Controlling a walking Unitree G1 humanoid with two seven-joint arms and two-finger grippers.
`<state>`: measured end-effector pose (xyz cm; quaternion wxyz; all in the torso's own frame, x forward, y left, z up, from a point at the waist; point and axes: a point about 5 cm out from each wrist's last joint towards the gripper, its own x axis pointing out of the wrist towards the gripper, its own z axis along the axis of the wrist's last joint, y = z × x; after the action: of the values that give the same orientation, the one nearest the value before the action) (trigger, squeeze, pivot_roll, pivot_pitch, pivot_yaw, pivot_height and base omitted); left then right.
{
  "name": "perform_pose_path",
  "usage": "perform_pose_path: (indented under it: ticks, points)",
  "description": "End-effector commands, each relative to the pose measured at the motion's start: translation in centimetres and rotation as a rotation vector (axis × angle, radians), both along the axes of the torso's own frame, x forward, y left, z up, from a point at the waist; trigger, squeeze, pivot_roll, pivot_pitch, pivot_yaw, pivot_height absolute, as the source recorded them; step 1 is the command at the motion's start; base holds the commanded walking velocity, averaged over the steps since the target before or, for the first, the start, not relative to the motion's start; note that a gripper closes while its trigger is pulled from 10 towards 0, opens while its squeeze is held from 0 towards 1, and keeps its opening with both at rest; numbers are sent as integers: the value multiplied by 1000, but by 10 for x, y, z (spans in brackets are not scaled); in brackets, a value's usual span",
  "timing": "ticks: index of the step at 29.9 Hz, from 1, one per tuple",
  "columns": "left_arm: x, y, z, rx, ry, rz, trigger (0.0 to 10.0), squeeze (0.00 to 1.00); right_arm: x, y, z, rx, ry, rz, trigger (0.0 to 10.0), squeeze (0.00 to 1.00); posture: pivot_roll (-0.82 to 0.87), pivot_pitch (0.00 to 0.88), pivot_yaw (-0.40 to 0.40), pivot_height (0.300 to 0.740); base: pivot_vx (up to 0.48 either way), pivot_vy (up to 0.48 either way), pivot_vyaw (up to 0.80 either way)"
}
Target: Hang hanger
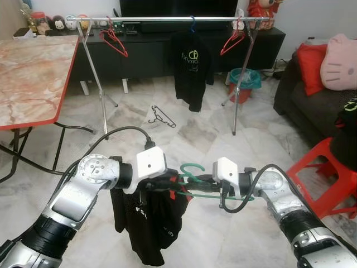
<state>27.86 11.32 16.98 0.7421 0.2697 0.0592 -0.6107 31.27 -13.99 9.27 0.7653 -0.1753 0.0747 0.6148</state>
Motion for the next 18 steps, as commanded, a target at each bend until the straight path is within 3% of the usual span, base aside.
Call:
perform_pose_path:
  ticks: [1, 16, 17, 18]
  points:
    - [0, -4, 1, 16, -11, -25, 10000, 0, 7, 1, 14, 36, -49, -2, 10000, 0, 70, 0, -52, 736, 0, 0, 0]
    - [9, -12, -6, 2, -70, 26, 10000, 0, 5, 1, 13, 41, -44, 1, 10000, 0, 67, 0, -48, 736, 0, 0, 0]
    - [9, -12, -6, 3, -68, 24, 7569, 0, 5, 1, 13, 41, -44, 1, 10000, 0, 67, 0, -47, 736, 0, 0, 0]
    - [9, -11, -7, 7, -69, 22, 3725, 0, 5, 1, 13, 41, -43, 0, 10000, 0, 67, 0, -47, 736, 0, 0, 0]
